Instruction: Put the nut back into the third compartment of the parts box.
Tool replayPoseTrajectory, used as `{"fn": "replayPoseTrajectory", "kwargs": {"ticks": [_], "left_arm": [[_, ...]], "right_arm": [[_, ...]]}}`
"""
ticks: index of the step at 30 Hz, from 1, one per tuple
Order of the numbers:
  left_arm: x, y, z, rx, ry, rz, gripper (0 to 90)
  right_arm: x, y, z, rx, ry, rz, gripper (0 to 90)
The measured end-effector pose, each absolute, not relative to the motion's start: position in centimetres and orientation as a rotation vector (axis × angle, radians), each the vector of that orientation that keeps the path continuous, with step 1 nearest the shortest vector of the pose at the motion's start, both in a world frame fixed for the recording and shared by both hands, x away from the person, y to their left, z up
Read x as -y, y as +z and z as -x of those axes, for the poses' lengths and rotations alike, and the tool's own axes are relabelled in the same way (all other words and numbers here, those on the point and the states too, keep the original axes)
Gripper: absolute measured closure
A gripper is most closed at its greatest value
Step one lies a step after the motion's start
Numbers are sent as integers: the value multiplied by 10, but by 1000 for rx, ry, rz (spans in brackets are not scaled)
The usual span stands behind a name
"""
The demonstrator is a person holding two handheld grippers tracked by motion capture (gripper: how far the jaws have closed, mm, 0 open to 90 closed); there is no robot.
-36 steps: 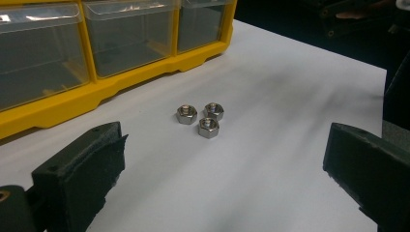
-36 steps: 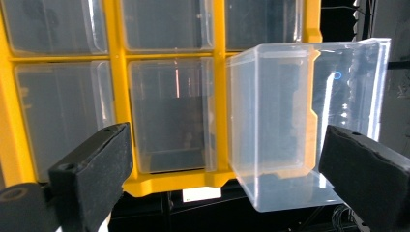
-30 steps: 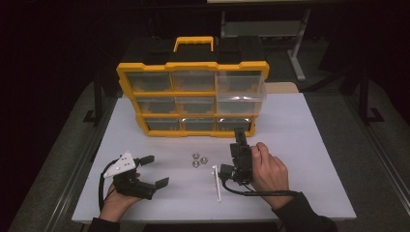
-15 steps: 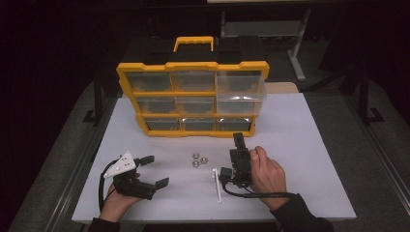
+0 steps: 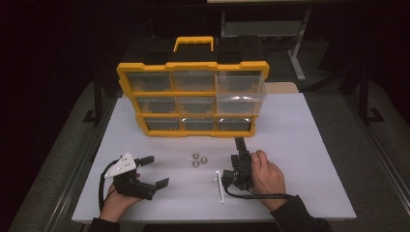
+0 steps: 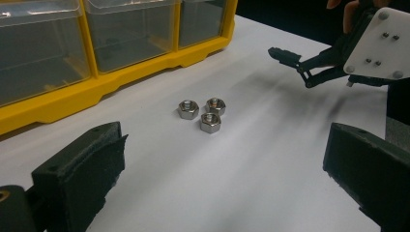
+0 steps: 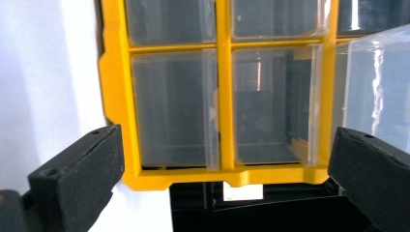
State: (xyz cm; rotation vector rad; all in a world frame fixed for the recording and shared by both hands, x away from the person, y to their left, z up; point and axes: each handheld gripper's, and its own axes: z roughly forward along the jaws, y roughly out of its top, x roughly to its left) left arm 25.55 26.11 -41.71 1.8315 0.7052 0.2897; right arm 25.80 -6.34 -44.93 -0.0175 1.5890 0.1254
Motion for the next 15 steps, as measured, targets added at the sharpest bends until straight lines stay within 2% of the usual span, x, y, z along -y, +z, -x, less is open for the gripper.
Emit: {"fn": "replayPoseTrajectory", "kwargs": {"ticks": [15], "left_arm": [[-261, -416, -255, -707, 288, -1833, 6]], "right_arm": [[69, -453, -260, -1653, 189, -70, 0]]}}
